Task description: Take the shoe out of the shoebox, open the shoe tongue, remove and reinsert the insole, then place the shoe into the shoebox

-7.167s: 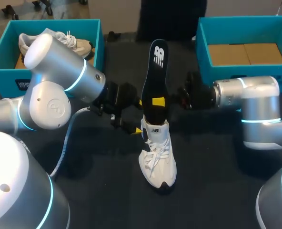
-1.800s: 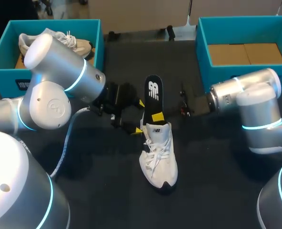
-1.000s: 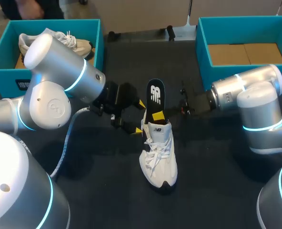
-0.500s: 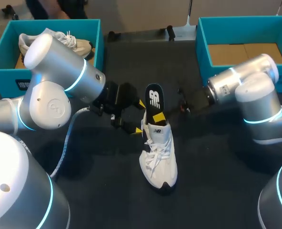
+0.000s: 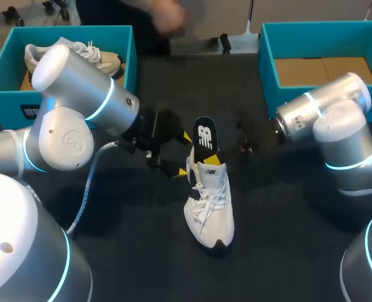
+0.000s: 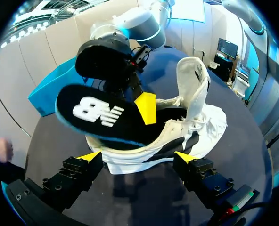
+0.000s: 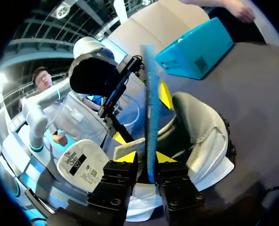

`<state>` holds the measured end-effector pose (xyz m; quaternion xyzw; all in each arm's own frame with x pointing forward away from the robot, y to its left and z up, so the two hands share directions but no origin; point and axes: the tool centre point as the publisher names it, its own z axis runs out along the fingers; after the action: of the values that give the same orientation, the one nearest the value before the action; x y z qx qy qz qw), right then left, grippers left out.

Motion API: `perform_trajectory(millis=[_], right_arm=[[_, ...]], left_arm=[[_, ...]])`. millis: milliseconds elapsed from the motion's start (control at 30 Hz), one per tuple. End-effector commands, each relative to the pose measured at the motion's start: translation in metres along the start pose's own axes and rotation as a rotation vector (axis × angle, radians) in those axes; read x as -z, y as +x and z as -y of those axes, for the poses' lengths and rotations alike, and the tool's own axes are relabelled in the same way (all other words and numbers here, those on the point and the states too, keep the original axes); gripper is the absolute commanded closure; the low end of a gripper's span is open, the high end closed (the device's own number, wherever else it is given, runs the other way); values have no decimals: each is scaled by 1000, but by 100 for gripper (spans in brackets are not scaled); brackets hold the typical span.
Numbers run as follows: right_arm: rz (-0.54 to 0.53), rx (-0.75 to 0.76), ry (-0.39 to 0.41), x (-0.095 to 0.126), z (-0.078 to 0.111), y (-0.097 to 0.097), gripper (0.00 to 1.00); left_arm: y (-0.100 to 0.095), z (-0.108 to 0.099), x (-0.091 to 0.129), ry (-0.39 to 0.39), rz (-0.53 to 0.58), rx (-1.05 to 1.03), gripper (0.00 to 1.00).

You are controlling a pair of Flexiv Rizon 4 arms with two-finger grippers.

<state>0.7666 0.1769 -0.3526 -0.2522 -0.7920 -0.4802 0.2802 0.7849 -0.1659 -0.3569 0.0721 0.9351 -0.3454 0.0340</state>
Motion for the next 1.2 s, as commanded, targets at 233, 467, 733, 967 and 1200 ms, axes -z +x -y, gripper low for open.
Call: perform_trajectory(millis=[233, 467, 733, 967, 1200], right_arm=[[12, 46, 49, 9, -26, -10, 76], [-6, 25, 75, 7, -25, -18, 100], [-12, -68, 90, 9, -6, -6, 100], [-48, -137, 149, 4, 3, 3, 100], [-19, -114, 127, 7, -5, 3, 76]], left_arm=[[0, 0, 0, -2, 0, 0, 0], [0, 0, 0, -2, 0, 0, 0], [0, 0, 0, -2, 0, 0, 0], [0, 0, 0, -2, 0, 0, 0], [0, 0, 0, -2, 0, 0, 0]])
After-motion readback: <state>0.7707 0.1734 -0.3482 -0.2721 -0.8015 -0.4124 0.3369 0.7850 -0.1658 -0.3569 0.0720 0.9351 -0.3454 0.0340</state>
